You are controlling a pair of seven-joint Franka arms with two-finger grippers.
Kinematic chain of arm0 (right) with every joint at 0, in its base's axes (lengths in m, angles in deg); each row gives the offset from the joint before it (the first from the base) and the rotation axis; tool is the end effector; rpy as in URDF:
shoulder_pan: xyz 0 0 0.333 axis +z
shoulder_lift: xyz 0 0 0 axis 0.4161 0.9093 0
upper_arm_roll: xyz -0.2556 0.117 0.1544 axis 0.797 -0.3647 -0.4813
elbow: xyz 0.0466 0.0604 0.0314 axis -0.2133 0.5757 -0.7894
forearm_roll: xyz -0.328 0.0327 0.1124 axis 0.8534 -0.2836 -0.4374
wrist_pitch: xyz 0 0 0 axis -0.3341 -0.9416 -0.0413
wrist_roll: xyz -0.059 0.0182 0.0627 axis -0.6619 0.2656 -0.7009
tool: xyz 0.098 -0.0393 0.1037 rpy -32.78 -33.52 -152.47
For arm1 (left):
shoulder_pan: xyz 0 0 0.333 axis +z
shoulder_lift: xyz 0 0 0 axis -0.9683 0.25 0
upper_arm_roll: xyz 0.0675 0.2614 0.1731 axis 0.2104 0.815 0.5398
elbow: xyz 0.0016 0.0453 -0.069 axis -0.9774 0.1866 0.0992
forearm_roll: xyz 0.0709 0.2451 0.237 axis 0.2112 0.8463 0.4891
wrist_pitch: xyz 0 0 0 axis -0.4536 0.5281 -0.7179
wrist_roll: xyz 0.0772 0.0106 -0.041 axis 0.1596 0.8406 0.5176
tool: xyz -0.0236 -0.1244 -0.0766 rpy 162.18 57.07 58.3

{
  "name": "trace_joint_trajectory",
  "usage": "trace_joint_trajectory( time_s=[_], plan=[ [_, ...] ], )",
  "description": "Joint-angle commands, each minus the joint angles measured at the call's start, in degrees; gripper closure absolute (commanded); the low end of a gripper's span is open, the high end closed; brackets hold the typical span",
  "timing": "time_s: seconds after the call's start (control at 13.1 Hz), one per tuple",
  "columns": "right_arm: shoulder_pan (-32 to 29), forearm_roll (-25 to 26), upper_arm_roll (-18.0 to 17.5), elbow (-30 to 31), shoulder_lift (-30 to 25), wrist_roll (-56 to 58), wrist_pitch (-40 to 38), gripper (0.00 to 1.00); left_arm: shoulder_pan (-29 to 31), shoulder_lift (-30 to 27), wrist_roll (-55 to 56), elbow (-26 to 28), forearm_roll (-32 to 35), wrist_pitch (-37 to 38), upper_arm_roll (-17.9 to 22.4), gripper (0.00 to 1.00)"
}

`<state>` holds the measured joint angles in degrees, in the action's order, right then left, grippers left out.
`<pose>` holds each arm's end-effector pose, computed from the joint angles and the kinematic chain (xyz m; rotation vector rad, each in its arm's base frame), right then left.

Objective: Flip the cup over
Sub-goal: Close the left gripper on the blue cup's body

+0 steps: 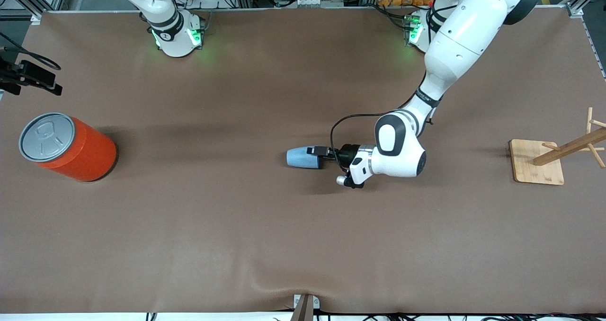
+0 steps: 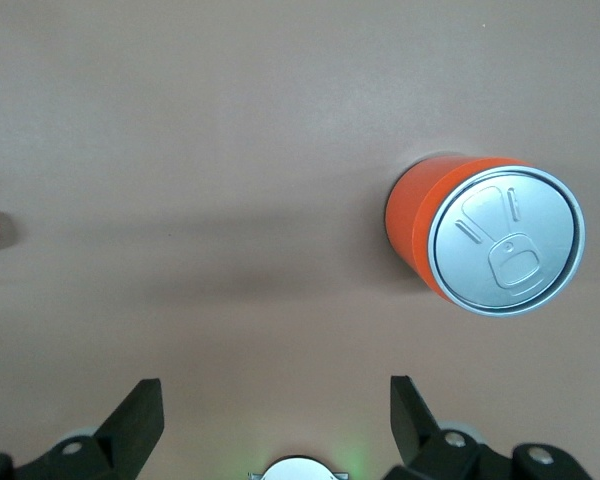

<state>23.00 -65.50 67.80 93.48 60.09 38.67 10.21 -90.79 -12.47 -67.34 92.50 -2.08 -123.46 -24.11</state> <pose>0.4801 -0.0393 0.6047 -3.1040 0.0612 0.1440 0.5277 -0.3825 0.1818 2.1381 -0.0335 -0.3838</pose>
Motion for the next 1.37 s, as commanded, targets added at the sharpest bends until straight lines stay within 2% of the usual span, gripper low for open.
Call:
trace_joint_trajectory(
  time_s=[0.0, 0.15, 0.23, 0.3, 0.38, 0.61, 0.69, 0.99, 1.3],
  plan=[
    [0.2, 0.3, 0.0, -0.6, 0.3, -0.3, -0.2, 0.00, -0.7, 1.4, -1.2, -1.0, -2.6, -1.6, -0.1, 0.43],
    [-0.1, 0.4, 0.0, -0.6, 0.3, -0.3, -0.3, 0.00, -1.1, 1.9, -1.3, -1.0, -3.3, -1.6, -0.1, 0.55],
    [-0.1, 0.5, 0.0, -0.7, 0.3, -0.3, -0.3, 0.00, -1.1, 2.1, -1.3, -1.4, -3.6, -1.6, -0.1, 0.67],
    [0.0, 0.5, 0.0, -0.6, 0.3, -0.3, -0.2, 0.00, -1.2, 2.4, -1.3, -2.3, -3.6, -1.6, -0.1, 0.87],
    [0.1, 0.5, 0.0, -0.6, 0.3, -0.3, -0.2, 0.00, -1.1, 2.3, -1.3, -2.7, -3.6, -1.6, -0.1, 1.00],
    [0.1, 0.5, 0.0, -0.6, 0.3, -0.3, -0.2, 0.00, -0.7, -0.2, 4.0, -4.6, -2.3, -1.3, 0.4, 1.00],
    [0.2, 0.5, 0.0, -0.6, 0.3, -0.3, -0.2, 0.00, -0.4, -1.4, 7.4, -4.7, 0.2, -1.1, 0.4, 1.00],
    [0.2, 0.5, 0.0, -0.6, 0.3, -0.3, -0.2, 0.00, 1.9, -10.3, 26.8, -4.7, 21.7, 0.3, 0.4, 1.00],
    [0.3, 0.5, 0.0, -0.6, 0.3, -0.3, -0.2, 0.00, 9.2, -16.6, 31.4, -4.8, 37.9, 9.5, 0.4, 1.00]
  ],
)
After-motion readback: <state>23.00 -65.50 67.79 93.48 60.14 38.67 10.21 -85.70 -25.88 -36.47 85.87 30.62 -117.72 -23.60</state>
